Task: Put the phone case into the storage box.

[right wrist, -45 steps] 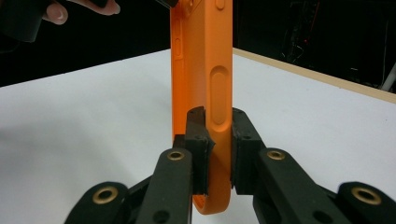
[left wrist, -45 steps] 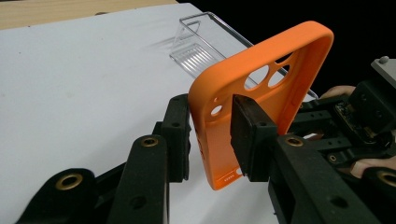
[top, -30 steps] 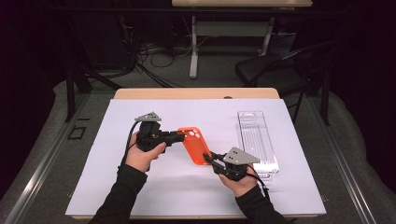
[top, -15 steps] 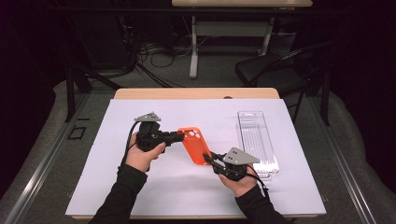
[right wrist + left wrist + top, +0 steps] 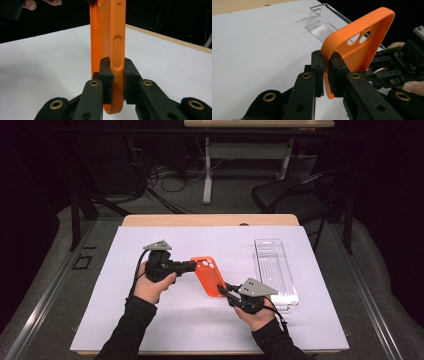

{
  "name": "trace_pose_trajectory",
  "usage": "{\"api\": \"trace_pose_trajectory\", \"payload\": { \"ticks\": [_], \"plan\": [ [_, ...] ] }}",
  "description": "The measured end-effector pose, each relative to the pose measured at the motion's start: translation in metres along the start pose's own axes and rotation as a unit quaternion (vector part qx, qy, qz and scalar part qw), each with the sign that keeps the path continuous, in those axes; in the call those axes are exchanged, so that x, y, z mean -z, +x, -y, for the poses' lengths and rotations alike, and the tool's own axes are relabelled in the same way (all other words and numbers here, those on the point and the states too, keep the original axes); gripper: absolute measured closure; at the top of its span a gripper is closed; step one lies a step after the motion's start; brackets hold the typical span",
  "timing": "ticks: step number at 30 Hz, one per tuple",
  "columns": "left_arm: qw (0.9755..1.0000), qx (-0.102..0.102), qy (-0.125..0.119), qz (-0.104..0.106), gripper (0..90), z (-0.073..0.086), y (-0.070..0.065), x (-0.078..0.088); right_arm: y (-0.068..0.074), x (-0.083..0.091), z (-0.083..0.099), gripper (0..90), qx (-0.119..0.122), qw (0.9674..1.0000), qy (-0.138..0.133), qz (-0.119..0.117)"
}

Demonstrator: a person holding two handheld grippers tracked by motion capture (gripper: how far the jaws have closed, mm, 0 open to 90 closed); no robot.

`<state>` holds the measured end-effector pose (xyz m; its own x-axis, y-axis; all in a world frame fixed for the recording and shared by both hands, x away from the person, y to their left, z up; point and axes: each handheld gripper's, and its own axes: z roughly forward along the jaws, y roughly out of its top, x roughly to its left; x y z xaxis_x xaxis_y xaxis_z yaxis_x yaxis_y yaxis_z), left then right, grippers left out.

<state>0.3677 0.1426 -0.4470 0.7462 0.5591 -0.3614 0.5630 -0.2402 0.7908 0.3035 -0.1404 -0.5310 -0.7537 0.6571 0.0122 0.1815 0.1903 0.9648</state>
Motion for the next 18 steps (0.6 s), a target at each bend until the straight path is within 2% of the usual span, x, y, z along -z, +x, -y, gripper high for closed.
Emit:
{"api": "trace_pose_trajectory", "payload": {
  "ticks": [7,18],
  "plan": [
    [1.0,-0.002,0.0,0.009,84.4,-0.0001,0.0024,0.0002,0.0,-0.0001,0.0,80.7,0.0,1.0,0.0,0.001],
    [0.9998,0.008,-0.002,0.019,85.0,0.0,0.0038,0.0008,-0.0008,-0.0004,0.0003,80.6,-0.002,1.0,0.001,-0.001]
  ]
}}
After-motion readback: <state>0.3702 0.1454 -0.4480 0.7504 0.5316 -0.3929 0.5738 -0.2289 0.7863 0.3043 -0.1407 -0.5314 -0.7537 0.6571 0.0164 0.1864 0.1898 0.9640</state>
